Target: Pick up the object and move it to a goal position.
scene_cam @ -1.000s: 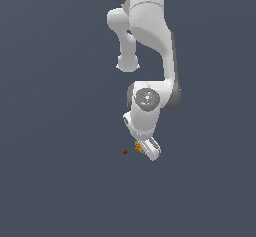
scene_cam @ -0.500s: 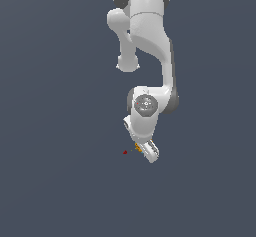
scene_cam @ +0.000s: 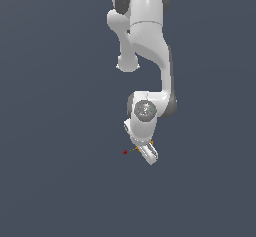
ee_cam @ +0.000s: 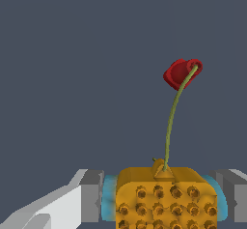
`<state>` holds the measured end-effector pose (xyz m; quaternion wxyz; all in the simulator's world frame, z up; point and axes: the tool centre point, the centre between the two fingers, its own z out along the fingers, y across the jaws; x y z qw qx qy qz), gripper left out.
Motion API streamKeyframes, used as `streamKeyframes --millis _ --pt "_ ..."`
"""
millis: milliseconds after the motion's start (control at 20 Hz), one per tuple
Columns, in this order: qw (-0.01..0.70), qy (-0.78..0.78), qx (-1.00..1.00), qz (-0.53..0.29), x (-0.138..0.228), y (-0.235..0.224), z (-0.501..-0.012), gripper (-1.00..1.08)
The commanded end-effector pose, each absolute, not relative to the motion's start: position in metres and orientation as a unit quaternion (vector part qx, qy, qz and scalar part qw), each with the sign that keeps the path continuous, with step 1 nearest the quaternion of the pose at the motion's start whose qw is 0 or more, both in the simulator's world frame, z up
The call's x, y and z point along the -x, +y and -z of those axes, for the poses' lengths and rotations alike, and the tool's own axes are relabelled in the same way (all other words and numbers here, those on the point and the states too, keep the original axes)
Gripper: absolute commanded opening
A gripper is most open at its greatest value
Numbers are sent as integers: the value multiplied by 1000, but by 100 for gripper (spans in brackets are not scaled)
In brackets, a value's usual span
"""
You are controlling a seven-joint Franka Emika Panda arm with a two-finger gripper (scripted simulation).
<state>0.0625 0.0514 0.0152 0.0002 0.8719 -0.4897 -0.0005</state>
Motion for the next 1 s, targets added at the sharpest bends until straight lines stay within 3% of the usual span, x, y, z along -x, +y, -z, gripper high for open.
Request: streamKeyframes --millis 0,550,950 --pt "0 -490 -872 0 -63 51 -15 -100" --pt "0 -490 -872 0 -63 51 -19 -100" --pt "0 -490 -872 0 -72 52 -60 -100"
